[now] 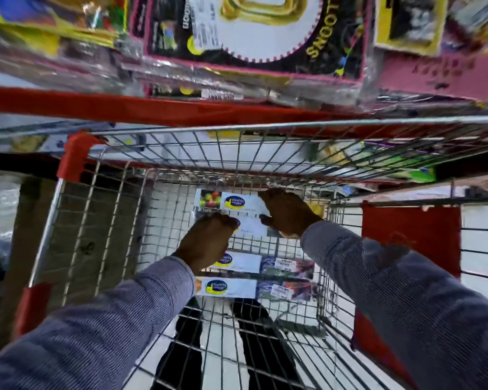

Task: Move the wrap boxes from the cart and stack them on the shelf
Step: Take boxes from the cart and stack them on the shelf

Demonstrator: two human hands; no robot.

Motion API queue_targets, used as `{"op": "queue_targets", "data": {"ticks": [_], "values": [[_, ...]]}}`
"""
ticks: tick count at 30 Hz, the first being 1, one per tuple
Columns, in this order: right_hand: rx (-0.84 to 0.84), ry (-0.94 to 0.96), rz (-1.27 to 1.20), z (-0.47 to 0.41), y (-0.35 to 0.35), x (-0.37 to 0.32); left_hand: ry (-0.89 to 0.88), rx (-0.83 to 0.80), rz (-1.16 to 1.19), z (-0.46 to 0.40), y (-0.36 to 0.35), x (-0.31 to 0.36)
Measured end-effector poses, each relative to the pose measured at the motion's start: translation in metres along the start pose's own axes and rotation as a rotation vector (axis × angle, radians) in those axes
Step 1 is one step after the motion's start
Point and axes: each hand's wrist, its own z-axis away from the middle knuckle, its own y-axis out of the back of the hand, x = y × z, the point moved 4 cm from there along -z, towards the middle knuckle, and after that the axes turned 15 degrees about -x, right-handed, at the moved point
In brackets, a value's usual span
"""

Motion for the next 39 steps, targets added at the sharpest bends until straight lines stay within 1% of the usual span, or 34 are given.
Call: {"op": "queue_targets", "data": {"ticks": [3,6,9,12,16,19,22,27,29,34,39], "values": [[0.012,0.058,0.036,-0.005,0.001,0.003,0.021,-0.02,-0.117,-0.008,-0.01,-0.004],[0.036,0.091,0.054,-0.008,0.002,0.006,0.059,0.006,-0.182,-0.013,-0.015,-0.004],[0.044,0.067,0.055,-0.009,0.004,0.003,0.115,0.049,-0.24,-0.016,-0.018,-0.003],[0.092,0.05,0.069,-0.006,0.005,0.006,0.137,0.046,-0.227,-0.019,-0.016,0.0],[0.17,0.037,0.067,0.01,0.012,0.01,0.108,0.025,-0.219,-0.017,-0.007,0.003],[0.158,-0.017,0.065,0.03,0.025,0.007,0.094,0.026,-0.209,-0.002,0.007,0.005],[0.148,-0.038,0.06,0.06,0.044,-0.004,0.058,0.093,-0.226,0.029,0.038,0.012],[0.232,0.02,0.06,0.132,0.09,-0.045,-0.056,0.196,-0.158,0.105,0.098,0.028],[0.239,0.028,0.069,0.166,0.109,-0.067,-0.071,0.25,-0.181,0.141,0.128,0.037],[0.352,0.029,0.132,0.241,0.168,-0.118,-0.095,0.392,-0.233,0.227,0.204,0.051],[0.46,-0.019,0.19,0.313,0.233,-0.166,-0.179,0.518,-0.254,0.304,0.274,0.06]]}}
